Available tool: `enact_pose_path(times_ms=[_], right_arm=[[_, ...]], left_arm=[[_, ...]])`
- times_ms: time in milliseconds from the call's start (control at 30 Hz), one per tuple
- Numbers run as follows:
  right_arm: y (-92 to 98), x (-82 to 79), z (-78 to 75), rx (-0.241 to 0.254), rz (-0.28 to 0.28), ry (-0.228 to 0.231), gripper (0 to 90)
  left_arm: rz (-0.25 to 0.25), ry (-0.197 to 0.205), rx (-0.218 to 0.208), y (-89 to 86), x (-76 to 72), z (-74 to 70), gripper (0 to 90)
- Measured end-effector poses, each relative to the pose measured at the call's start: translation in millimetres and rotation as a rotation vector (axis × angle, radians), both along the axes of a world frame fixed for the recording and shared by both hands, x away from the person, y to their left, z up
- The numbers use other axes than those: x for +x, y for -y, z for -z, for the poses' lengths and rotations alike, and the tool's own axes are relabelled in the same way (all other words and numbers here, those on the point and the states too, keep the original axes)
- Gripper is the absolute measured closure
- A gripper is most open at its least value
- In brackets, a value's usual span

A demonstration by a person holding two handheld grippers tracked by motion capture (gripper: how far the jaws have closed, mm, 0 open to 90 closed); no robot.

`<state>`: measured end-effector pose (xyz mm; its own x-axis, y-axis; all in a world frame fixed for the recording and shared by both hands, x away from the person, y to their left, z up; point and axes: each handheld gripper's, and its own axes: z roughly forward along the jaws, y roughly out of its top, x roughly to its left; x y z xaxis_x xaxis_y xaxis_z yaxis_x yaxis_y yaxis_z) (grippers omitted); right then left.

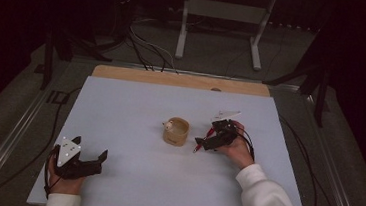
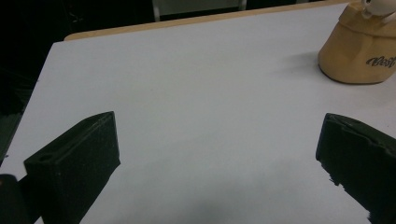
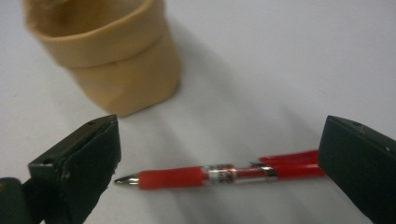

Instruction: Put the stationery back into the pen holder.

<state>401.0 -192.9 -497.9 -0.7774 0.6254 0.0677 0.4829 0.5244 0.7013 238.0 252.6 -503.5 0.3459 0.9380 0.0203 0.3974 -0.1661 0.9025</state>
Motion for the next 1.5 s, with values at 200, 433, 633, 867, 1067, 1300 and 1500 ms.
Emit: enact_pose_path(times_ms=[200,433,633,867,1067,1300,1500], right_arm=[[-5.2,-0.5,3.8,-0.005,-0.074,-0.001,3.0],[-7.5,1.7,15.3,-0.049,-0.132,-0.038,6.1],[-8.6,1.9,18.1,-0.052,-0.158,-0.039,8.1],[-6.3,-1.6,15.8,-0.070,-0.168,-0.023,8.2],[-4.1,-2.8,15.8,-0.089,-0.170,-0.007,8.3],[-2.6,0.8,10.5,-0.083,-0.029,0.047,7.7],[-1.0,6.2,15.5,-0.119,0.131,-0.001,2.8]], left_arm=[[0.000,-0.001,0.000,0.0,0.2,0.3,0.1],[0.002,-0.003,0.003,0.6,0.6,0.6,0.1],[0.000,-0.002,0.000,0.1,0.7,0.8,0.1],[0.001,-0.003,0.002,0.4,0.6,0.7,0.1],[0.001,-0.003,0.002,0.5,0.5,0.8,0.1],[0.003,-0.004,0.003,0.8,0.7,0.8,0.1],[0.001,-0.002,0.000,0.3,0.6,0.8,0.1]])
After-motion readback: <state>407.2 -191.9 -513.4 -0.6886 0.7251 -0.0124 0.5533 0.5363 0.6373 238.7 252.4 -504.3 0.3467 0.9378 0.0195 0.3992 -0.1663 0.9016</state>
